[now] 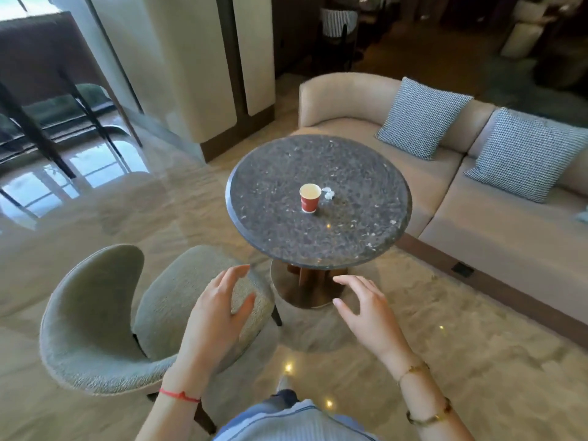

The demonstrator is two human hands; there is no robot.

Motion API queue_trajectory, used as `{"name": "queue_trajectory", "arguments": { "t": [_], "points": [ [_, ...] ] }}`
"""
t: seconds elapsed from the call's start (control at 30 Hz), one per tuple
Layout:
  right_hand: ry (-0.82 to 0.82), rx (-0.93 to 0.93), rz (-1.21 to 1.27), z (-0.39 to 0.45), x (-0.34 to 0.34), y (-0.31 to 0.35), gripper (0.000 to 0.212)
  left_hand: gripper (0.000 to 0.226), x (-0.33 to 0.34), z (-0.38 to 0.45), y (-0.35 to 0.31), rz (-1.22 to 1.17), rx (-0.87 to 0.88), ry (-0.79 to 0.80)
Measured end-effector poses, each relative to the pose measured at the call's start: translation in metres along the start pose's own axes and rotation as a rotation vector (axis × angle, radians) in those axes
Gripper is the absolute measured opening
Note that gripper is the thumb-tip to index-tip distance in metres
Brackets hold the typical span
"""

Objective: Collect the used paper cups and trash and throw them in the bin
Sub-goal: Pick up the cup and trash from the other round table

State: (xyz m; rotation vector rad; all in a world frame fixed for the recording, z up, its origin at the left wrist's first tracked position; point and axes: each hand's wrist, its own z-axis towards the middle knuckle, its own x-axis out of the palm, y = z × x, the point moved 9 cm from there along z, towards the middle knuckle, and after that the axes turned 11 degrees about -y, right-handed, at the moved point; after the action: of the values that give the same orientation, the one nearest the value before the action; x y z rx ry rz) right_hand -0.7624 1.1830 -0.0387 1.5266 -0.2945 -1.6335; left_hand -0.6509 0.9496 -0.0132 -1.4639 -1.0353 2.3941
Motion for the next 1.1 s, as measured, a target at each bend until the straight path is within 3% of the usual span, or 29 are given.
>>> {"name": "queue_trajectory", "arguments": {
  "t": [0.17, 0.57, 0.83, 1.1],
  "points": [
    [-0.078, 0.026, -0.022, 0.083, 0.006, -0.017, 0.033, 0.048, 0.035, 0.097, 0.007, -0.010, 0.038, 0.033],
    [-0.041, 0.051, -0.079, 0.286, 0.038, -0.108, 0.036, 0.069, 0.173, 0.267, 0.023, -0.005, -0.042, 0.129],
    [0.172, 0.026, -0.146, 0.397, 0.101, -0.176, 0.041, 0.089, 0.273, 0.321, 0.019, 0.076, -0.172, 0.264],
    [0.384, -0.005, -0.223, 0.432, 0.168, -0.226, 0.048, 0.092, 0.319, 0.334, 0.025, 0.156, -0.274, 0.303]
  ]
}}
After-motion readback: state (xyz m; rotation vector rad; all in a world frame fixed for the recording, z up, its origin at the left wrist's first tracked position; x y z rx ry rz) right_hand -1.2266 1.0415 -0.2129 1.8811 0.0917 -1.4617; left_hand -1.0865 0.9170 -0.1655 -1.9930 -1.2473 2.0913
